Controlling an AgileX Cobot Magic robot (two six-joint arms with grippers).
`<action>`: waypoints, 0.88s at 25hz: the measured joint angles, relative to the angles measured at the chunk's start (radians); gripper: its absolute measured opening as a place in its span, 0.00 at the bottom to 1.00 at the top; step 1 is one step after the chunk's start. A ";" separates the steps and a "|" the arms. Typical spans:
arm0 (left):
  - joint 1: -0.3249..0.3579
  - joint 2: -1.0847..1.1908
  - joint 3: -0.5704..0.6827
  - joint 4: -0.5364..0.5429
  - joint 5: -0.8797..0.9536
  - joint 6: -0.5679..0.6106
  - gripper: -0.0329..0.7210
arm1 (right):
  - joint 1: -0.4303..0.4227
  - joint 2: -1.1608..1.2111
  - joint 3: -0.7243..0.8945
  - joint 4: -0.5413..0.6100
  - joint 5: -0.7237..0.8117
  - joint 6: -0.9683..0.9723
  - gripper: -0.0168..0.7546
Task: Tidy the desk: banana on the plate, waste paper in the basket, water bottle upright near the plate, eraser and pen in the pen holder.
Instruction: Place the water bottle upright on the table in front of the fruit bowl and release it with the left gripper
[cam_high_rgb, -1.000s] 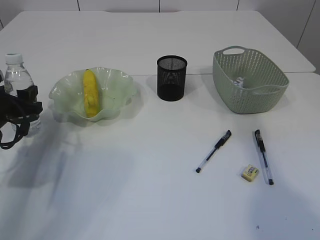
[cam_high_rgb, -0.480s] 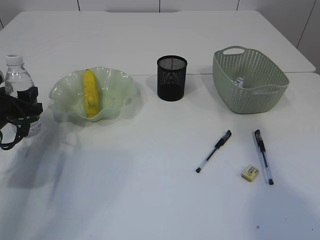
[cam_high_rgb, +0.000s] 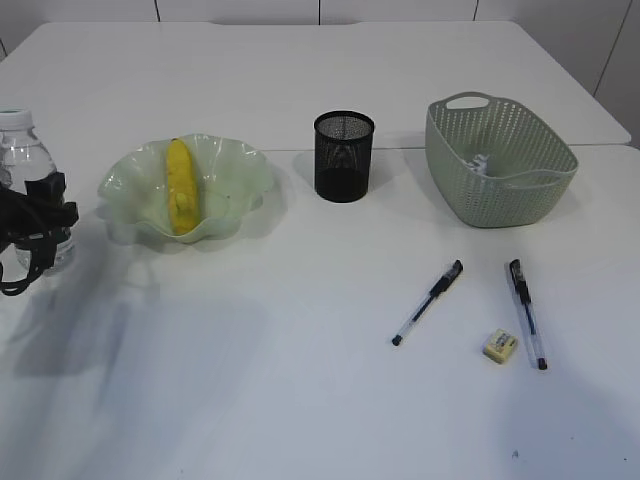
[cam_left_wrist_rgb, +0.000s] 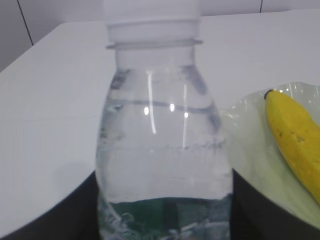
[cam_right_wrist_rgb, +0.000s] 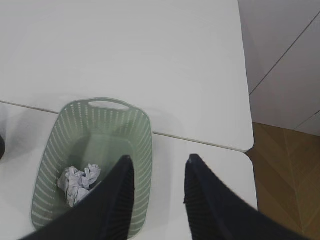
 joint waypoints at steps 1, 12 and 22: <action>0.000 0.000 0.000 -0.005 0.000 0.000 0.55 | 0.000 0.000 0.000 0.000 0.000 0.000 0.36; 0.000 0.000 0.002 -0.009 0.000 -0.007 0.55 | 0.000 0.000 0.000 0.000 -0.012 0.000 0.36; 0.000 0.000 0.004 0.015 0.000 -0.045 0.55 | 0.000 0.000 0.000 0.000 -0.015 -0.006 0.36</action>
